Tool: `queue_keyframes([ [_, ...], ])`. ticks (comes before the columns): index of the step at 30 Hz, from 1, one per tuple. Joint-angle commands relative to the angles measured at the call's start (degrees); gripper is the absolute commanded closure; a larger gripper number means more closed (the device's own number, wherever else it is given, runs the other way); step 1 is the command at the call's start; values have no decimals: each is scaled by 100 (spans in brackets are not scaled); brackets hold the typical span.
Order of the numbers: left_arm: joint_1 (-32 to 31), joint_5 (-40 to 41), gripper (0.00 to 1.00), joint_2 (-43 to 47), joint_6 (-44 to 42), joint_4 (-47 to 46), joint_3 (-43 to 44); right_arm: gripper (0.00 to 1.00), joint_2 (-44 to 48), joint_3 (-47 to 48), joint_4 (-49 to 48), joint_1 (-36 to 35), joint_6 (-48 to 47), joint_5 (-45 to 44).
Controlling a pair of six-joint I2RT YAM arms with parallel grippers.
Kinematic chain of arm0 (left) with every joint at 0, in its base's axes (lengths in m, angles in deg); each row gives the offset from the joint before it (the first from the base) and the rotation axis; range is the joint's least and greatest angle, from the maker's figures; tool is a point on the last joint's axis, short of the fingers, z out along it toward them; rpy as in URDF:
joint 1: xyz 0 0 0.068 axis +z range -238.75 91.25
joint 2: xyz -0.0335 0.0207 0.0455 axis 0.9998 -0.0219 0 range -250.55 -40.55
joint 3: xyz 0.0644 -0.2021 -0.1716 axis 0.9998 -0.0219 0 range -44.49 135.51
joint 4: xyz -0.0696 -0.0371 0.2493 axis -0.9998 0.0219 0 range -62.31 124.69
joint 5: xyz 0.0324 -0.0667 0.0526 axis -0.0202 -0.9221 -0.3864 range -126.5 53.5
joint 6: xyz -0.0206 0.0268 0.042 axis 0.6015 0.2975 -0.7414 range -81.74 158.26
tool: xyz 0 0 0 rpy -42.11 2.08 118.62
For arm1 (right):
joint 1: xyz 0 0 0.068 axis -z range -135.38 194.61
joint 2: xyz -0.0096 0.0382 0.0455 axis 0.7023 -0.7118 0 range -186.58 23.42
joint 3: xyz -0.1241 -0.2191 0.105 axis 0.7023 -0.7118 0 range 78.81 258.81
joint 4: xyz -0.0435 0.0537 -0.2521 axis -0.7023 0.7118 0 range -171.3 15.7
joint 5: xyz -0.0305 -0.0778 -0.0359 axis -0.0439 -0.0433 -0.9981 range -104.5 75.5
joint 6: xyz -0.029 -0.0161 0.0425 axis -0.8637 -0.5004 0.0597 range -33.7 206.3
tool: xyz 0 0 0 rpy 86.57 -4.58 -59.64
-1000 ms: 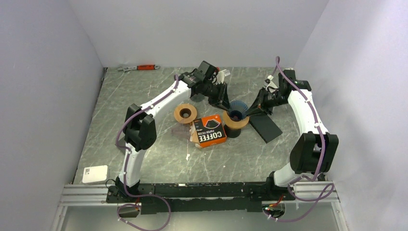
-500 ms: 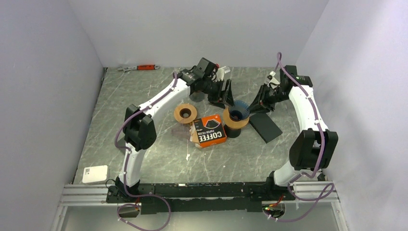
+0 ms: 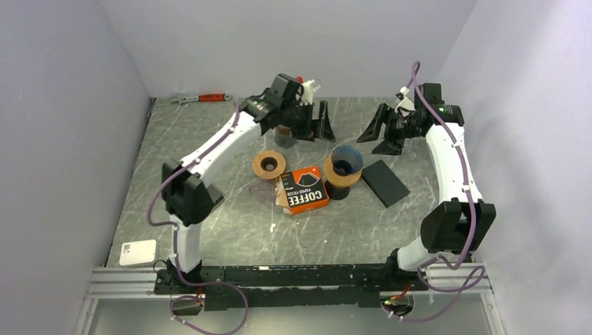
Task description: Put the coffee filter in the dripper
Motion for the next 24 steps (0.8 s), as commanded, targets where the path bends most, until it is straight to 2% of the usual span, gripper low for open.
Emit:
queue_keyframes([
  [1,128,1296,6,1252,-96,-231,-605,26,532,180,-441,23,61,-422],
  [3,177,1729,2,1599,-101,-199,-985,22,667,138,-569,23,73,-558],
  [6,317,2046,1,1987,-87,-192,-1540,16,788,96,-674,23,67,-709],
  [13,1135,1450,0,2173,443,174,-2394,9,571,246,-553,23,21,-828],
  [18,1351,1153,1,1937,602,598,-2553,9,404,250,-460,23,12,-734],
  [21,1359,790,7,1731,555,717,-2531,9,320,221,-442,23,21,-660],
  [24,1348,216,21,1599,531,460,-2711,9,265,174,-435,23,20,-602],
])
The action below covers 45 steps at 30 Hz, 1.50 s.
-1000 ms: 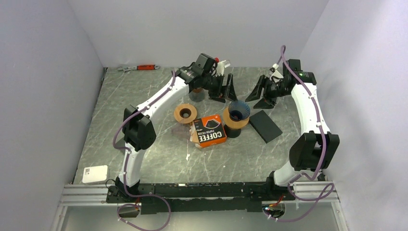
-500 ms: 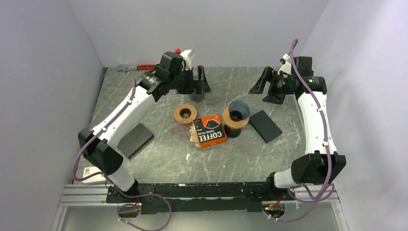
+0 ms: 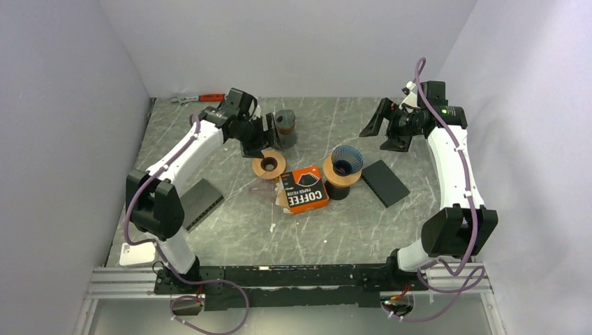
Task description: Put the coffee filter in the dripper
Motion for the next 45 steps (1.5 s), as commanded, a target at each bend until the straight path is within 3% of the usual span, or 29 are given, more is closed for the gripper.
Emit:
queue_keyframes([
  [1,-54,-944,25,-139,66,-142,-164,9,-62,144,-25,25,-19,111],
  [8,-374,-1066,38,-821,-410,258,-30,9,-188,103,56,23,-71,184],
  [18,-469,-218,43,-1292,-681,1118,222,9,-225,113,101,23,-94,230],
  [28,-459,757,47,-1186,-946,1841,156,9,-255,74,93,23,-106,298],
  [33,-469,-17,45,-1011,-986,1293,-73,9,-237,60,80,23,-98,306],
  [37,-522,-804,51,-838,-1007,584,-258,9,-233,61,88,23,-108,295],
  [45,-640,-1019,60,-1061,-1118,236,-283,9,-224,34,101,23,-115,287],
])
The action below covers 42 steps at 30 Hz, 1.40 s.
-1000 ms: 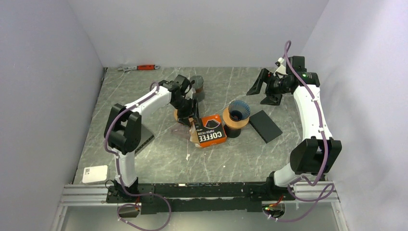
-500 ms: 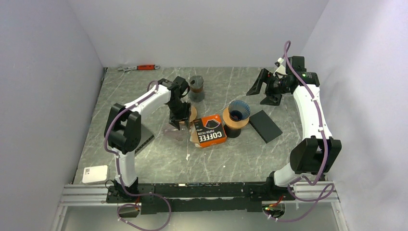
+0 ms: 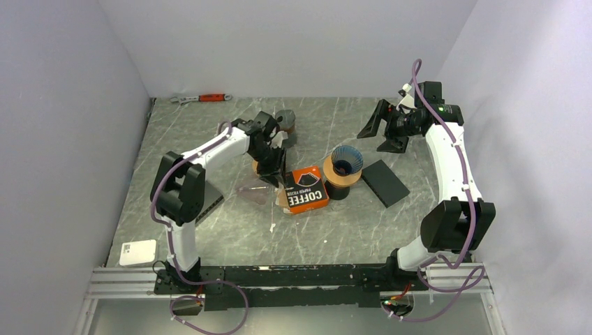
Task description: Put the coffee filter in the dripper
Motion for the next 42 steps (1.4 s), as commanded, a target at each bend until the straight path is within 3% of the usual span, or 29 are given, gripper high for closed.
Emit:
queue_keyframes([
  [1,-46,-326,61,115,-138,-408,-27,9,38,38,40,23,-82,63],
  [11,-48,-366,74,68,-330,-649,-384,9,14,78,81,23,-92,38],
  [22,-54,-95,68,-30,-293,-755,-418,9,-10,77,53,23,-74,71],
  [29,-89,-91,76,-48,-328,-770,-501,9,-29,122,71,23,-83,70],
  [42,-96,201,73,367,-303,-861,-820,9,-58,174,88,23,-82,88],
])
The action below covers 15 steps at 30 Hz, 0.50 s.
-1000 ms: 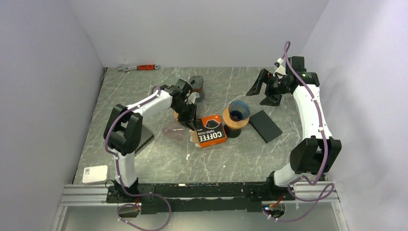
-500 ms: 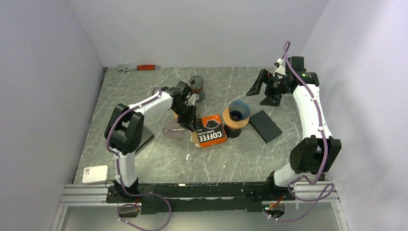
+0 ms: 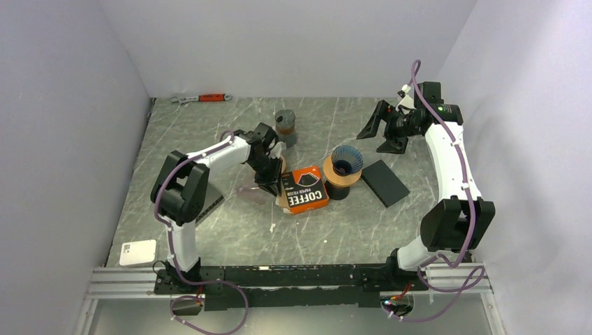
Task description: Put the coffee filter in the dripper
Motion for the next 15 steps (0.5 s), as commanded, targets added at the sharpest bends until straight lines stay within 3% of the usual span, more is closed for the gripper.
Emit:
queue_keyframes([
  [1,-31,34,72,395,-28,-223,-27,9,-27,170,25,23,-59,51],
  [5,-41,-149,73,294,19,-334,56,9,-19,169,29,23,-66,55],
  [15,-53,-295,95,345,-9,-384,27,9,28,132,21,23,-60,32],
])
